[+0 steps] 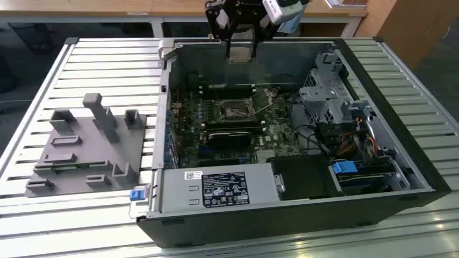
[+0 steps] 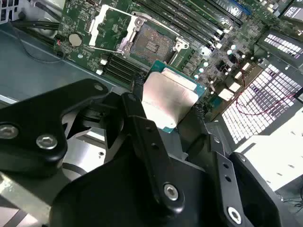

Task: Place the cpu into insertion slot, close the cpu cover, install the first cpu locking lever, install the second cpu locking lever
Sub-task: 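Place the cpu into insertion slot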

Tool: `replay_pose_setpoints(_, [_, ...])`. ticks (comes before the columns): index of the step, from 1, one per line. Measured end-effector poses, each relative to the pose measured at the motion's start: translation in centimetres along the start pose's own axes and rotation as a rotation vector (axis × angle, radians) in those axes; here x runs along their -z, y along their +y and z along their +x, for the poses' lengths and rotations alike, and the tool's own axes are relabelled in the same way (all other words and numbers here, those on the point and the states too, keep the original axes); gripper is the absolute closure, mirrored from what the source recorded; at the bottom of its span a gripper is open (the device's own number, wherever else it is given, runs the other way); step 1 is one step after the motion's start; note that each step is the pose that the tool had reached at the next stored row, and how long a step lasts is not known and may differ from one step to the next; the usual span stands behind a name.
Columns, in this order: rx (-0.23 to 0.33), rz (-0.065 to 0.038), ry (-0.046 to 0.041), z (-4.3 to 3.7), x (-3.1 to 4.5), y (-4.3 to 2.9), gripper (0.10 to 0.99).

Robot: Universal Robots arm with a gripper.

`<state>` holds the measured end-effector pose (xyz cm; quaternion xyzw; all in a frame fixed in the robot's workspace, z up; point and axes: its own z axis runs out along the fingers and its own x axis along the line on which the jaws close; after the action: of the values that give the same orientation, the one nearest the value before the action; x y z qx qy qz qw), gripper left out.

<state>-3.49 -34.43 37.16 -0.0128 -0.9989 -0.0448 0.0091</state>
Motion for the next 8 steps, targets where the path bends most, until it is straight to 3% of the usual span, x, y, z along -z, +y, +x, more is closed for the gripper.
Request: replay_pose_setpoints(8, [-0.005, 0.0, -0.0005, 0.0, 0.0, 0.0, 0.545])
